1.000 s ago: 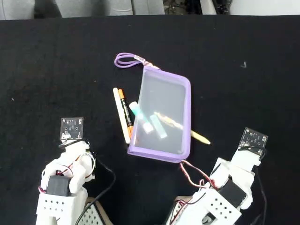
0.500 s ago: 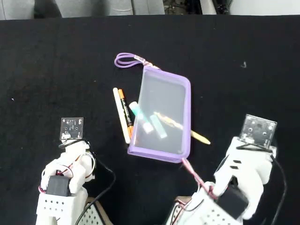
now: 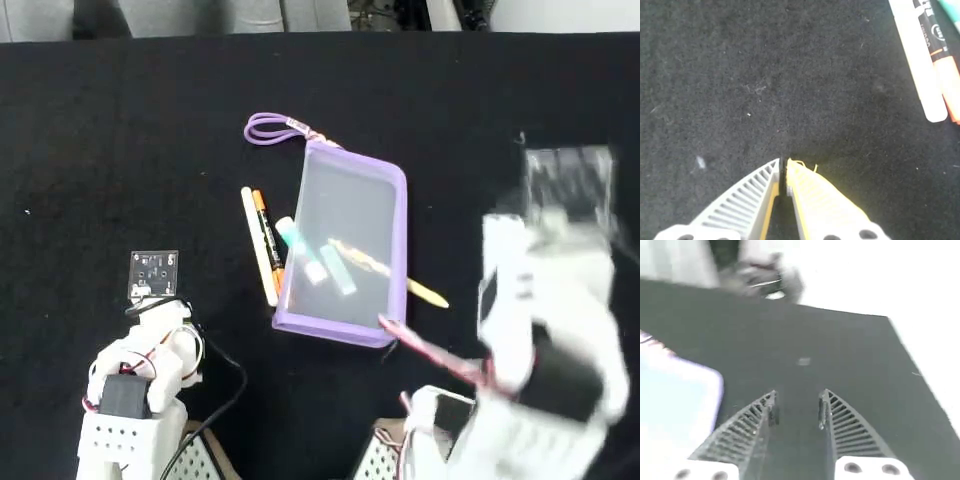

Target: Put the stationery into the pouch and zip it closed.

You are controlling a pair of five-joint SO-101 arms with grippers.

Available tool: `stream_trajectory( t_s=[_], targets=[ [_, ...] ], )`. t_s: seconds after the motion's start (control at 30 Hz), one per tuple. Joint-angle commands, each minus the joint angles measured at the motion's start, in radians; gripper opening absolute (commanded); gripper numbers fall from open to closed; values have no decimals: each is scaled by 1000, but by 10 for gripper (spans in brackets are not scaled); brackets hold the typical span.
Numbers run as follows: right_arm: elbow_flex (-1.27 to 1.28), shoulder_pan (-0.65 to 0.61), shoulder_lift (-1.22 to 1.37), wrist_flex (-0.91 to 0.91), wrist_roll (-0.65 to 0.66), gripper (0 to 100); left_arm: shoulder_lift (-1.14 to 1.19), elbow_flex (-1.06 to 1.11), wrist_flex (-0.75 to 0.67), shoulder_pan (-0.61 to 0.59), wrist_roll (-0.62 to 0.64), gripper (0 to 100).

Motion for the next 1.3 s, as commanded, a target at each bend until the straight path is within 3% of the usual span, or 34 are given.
stream_trajectory(
  t_s=[0.0,0.13,0.4,0.73,0.97,1.13,1.27],
  targets=[
    [-265,-166,320,60,-9,145,-6,21,3,-8,-9,31],
    [-483,-267,608,94,44,145,-6,21,3,-8,-9,31],
    [-909,-348,1144,100,68,145,-6,21,3,-8,-11,31],
    [-1420,-508,1626,241,192,145,-6,21,3,-8,-11,31],
    [-1709,-615,1908,166,193,145,-6,21,3,-8,-11,31],
    [-1821,-634,2106,28,193,145,-6,21,3,-8,-11,31],
    [-1893,-655,2189,38,189,145,-6,21,3,-8,-11,31]
  ],
)
